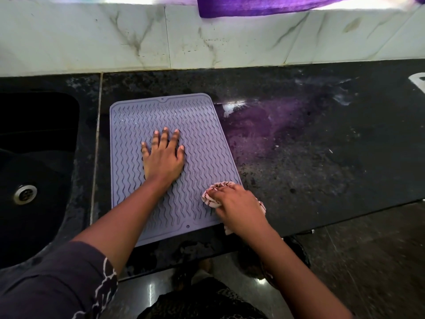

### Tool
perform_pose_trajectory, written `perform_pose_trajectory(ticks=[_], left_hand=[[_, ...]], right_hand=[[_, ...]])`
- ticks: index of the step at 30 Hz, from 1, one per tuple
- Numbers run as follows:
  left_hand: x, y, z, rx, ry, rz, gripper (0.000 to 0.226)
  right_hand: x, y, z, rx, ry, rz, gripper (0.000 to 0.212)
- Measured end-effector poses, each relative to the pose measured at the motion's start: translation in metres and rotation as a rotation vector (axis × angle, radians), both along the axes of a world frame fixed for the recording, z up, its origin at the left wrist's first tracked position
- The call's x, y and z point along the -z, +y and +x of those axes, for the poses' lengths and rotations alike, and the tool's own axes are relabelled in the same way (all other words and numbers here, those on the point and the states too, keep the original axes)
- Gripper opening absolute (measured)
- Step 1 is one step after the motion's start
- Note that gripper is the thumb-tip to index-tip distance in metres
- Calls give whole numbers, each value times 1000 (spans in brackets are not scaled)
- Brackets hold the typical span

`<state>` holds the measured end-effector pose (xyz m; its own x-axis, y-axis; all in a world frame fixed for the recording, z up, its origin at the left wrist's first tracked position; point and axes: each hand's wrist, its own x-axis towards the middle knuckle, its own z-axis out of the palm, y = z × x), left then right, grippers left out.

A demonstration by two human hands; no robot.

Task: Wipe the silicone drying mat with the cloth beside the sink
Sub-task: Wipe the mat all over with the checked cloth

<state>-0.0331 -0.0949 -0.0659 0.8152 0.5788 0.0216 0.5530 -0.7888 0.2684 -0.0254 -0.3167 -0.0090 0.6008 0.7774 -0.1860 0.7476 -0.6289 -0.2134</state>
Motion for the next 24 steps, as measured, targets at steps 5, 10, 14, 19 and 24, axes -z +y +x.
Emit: perform_pose_trajectory(ticks=[5,10,14,19,24], left_hand=[[2,1,0,-3,-4,14,56],[3,1,0,-2,-2,8,56],[2,2,1,0,-6,12,57],[6,2,1,3,0,15,58],[9,4,2,-4,-7,23,59]], right_hand=[[7,44,19,104,-22,118,48],[19,27,-10,145,-69,75,52],[10,2,-35,86,-71,-9,52],[-14,-5,-12,174,87,3,40],[1,10,2,190,2,65,51]])
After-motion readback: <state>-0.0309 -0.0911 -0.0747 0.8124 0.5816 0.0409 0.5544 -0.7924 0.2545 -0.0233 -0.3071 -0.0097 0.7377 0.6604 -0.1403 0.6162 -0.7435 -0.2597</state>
